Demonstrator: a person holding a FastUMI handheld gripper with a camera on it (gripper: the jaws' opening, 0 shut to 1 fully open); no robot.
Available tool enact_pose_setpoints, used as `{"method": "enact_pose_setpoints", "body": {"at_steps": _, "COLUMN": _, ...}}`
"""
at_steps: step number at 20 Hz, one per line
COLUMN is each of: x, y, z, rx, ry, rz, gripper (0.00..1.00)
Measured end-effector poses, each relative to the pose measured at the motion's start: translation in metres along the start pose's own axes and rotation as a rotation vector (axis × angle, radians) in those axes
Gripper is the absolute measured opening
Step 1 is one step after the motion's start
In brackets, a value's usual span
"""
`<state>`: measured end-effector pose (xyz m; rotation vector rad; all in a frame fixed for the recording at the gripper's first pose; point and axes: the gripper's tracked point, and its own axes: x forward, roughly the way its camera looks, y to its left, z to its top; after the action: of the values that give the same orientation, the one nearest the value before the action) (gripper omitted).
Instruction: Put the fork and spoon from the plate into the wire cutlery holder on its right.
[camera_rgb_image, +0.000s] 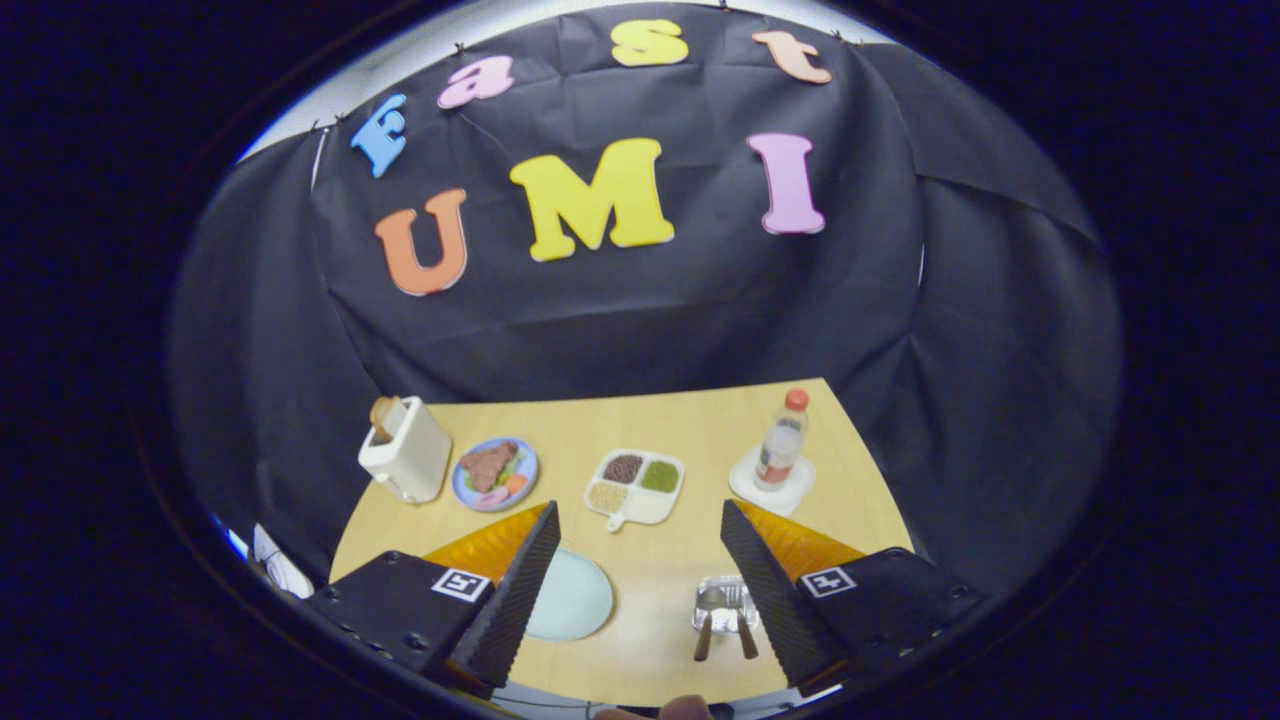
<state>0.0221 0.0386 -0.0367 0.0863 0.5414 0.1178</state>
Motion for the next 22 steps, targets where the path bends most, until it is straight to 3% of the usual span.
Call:
{"method": "enact_pose_setpoints", "body": {"at_steps": 9, "x": -0.056, "y": 0.036, "z": 0.094, "rx": -0.084, "ry": -0.421, "rz": -0.005, "gripper": 0.96}}
{"method": "enact_pose_setpoints", "body": {"at_steps": 16, "x": -0.099, "y": 0.041, "z": 0.124, "rx": -0.085, "ry": -0.593, "rz": 0.005, "gripper": 0.96}}
{"method": "enact_pose_setpoints", "body": {"at_steps": 22, "x": -0.109, "y": 0.027, "z": 0.122, "rx": -0.067, "ry": -0.595, "rz": -0.011, "gripper": 0.96}}
